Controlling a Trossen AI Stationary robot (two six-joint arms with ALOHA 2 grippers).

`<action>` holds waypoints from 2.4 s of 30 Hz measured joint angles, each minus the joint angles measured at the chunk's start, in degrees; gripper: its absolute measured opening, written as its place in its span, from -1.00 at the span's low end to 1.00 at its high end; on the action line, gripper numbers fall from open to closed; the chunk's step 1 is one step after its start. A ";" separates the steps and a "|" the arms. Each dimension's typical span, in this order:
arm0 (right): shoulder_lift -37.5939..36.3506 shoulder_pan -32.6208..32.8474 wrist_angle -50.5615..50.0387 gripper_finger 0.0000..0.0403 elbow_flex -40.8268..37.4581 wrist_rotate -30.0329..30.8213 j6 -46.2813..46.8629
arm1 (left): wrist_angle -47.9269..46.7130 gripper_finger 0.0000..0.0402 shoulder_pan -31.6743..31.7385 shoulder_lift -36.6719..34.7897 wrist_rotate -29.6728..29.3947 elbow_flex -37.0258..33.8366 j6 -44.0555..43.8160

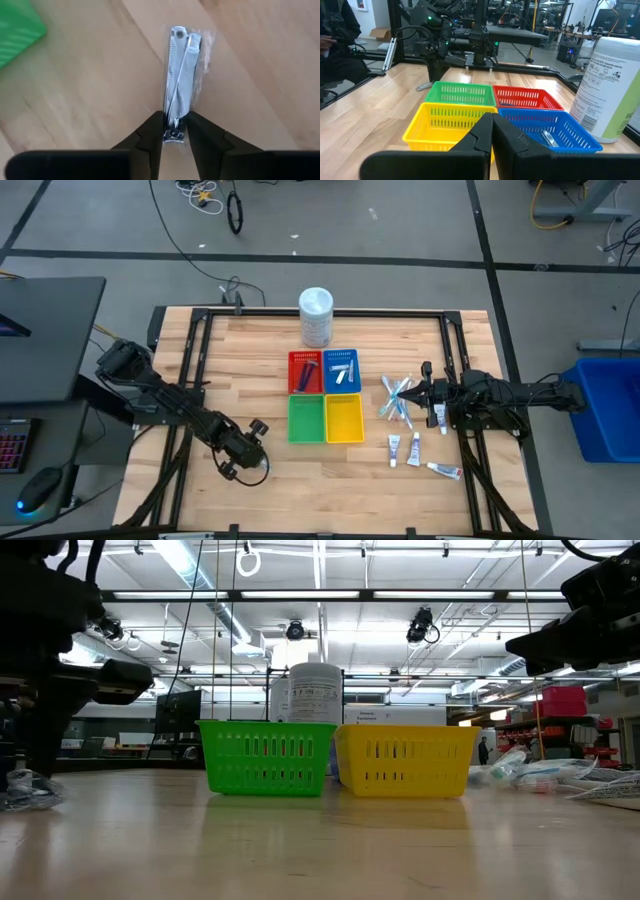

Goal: Pick & Place Travel size toiletries
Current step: Put the silver nail cutter into the blue bin

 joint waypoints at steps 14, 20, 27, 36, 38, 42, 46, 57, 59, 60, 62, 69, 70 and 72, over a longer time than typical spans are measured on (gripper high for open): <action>0.01 -0.02 0.00 -0.94 0.01 0.01 -0.02 | -0.04 -0.11 0.00 0.00 1.96 0.00 -1.56; 0.00 0.00 0.00 -0.94 -0.01 -0.01 -0.01 | -0.23 -0.10 -0.14 0.00 2.40 0.81 -4.04; 0.00 -0.01 0.00 -0.94 0.00 -0.01 0.00 | -1.22 -0.14 -0.15 0.00 2.36 1.29 -4.55; 0.00 -0.01 0.00 -0.94 0.00 -0.01 -0.01 | -1.39 -0.14 -0.15 0.00 2.34 -0.39 -4.37; 0.00 -0.01 0.00 -0.93 0.00 -0.01 -0.02 | -1.30 -0.14 -0.15 -0.02 2.38 -0.79 -4.59; 0.00 -0.01 0.00 -0.94 0.01 -0.01 -0.02 | -1.03 -0.16 -0.15 -0.09 2.98 -1.07 -4.72; 0.00 -0.02 0.00 -0.93 0.00 -0.01 0.00 | -1.03 -0.31 -0.17 -0.09 3.03 -1.07 -5.02; 0.00 -0.01 0.00 -0.94 0.01 -0.01 -0.02 | -1.03 -0.63 -0.17 -0.09 3.58 -1.11 -4.59; 0.00 -0.01 0.00 -0.94 0.01 0.00 -0.02 | -0.98 -0.60 -0.15 -0.09 3.83 -1.13 -4.59; 0.00 -0.02 0.00 -0.93 -0.01 -0.01 0.00 | -0.96 -0.60 -0.15 -0.08 3.81 -1.14 -4.59; 0.00 0.00 0.00 -0.93 0.01 -0.01 -0.02 | -0.94 -0.60 -0.15 -0.07 3.85 -1.14 -4.57; 0.02 -0.01 0.00 -0.93 -0.01 0.01 0.00 | -0.94 -0.66 -0.15 -0.07 3.91 -1.14 -4.85; 0.00 -0.02 0.00 -0.93 0.01 0.01 0.00 | -0.95 -0.65 -0.15 -0.07 3.92 -1.13 -5.19; 0.00 -0.02 0.00 -0.94 -0.01 0.01 -0.01 | -1.48 -0.64 -0.15 0.02 3.94 -0.73 -5.57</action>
